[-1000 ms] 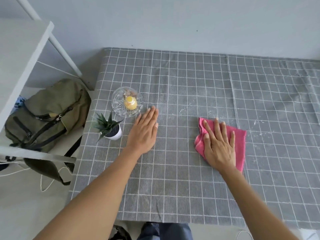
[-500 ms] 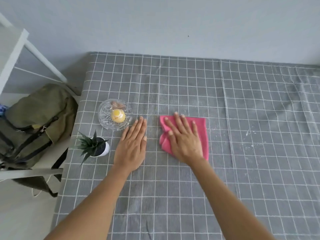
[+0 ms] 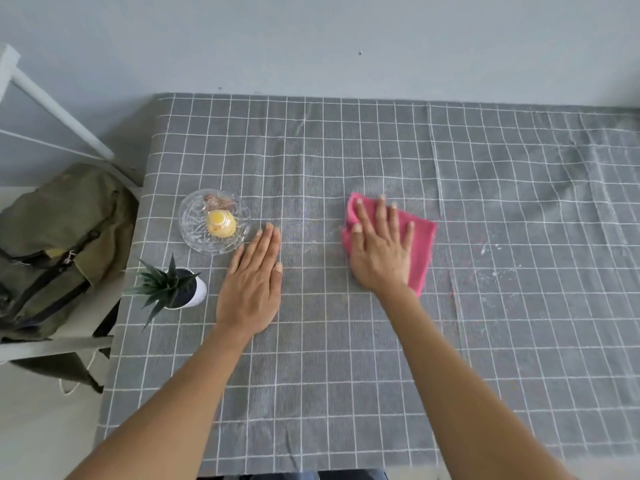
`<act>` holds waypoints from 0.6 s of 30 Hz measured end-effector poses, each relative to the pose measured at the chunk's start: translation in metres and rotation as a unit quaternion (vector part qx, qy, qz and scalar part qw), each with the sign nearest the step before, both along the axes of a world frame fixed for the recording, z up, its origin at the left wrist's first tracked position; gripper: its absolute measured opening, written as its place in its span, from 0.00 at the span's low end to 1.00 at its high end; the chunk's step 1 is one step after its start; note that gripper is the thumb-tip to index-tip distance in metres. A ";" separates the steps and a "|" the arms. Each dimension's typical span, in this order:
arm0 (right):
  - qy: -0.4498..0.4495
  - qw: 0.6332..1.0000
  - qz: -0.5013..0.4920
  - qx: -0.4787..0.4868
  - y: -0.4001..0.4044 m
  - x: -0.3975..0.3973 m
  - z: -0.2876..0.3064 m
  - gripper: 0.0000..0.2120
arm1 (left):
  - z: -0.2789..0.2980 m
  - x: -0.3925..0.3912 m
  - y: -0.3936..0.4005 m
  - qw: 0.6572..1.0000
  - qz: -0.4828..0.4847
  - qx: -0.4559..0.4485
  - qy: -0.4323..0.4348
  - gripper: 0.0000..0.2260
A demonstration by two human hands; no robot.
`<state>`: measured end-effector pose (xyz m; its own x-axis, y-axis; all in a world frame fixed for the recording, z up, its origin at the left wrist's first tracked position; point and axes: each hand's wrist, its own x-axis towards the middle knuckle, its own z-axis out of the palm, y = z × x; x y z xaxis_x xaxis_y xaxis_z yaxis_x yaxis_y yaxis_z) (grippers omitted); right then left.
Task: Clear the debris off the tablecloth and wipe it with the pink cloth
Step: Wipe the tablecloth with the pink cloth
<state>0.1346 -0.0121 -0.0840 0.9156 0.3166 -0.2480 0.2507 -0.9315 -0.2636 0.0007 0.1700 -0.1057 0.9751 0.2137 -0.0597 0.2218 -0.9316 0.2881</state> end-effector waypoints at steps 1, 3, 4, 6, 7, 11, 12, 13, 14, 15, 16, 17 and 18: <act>0.005 0.999 0.039 0.004 0.015 -0.009 0.001 0.24 | 0.000 0.000 0.000 1.000 0.001 0.002 0.001 0.24; 0.005 0.994 0.111 0.020 0.039 -0.029 0.000 0.24 | -0.001 0.000 0.000 1.000 0.001 0.007 0.006 0.24; 0.002 0.991 0.132 0.027 0.044 -0.035 -0.001 0.24 | -0.001 0.000 0.000 1.000 0.001 0.010 0.009 0.24; -0.004 0.988 0.154 0.032 0.042 -0.034 -0.003 0.24 | -0.002 0.001 0.001 1.000 0.001 0.009 0.012 0.25; -0.005 0.986 0.163 0.030 0.036 -0.029 -0.003 0.23 | -0.001 0.001 0.001 1.000 0.000 0.005 0.013 0.25; -0.016 0.988 0.152 0.014 0.004 0.001 -0.004 0.23 | 0.000 0.000 0.002 1.000 0.003 0.000 0.019 0.25; -0.018 0.991 0.133 0.010 -0.008 0.009 -0.004 0.23 | 0.000 0.000 0.002 1.000 0.003 -0.001 0.019 0.25; -0.020 0.994 0.109 0.008 -0.020 0.017 -0.004 0.23 | -0.001 -0.001 0.003 1.000 0.003 0.000 0.019 0.24; -0.019 0.996 0.084 0.007 -0.031 0.023 -0.003 0.23 | -0.001 -0.001 0.003 1.000 0.002 0.001 0.018 0.24; -0.014 0.998 0.060 0.010 -0.040 0.028 -0.002 0.23 | -0.001 -0.001 0.003 1.000 0.001 0.002 0.015 0.24; -0.009 0.999 0.041 0.013 -0.047 0.032 -0.001 0.23 | -0.001 -0.001 0.003 1.000 0.001 0.002 0.010 0.24; -0.006 0.999 0.030 0.015 -0.049 0.033 -0.001 0.23 | -0.001 -0.001 0.003 1.000 0.000 0.003 0.007 0.24; -0.005 1.000 0.024 0.015 -0.049 0.033 0.000 0.23 | -0.001 -0.001 0.004 1.000 0.000 0.004 0.006 0.24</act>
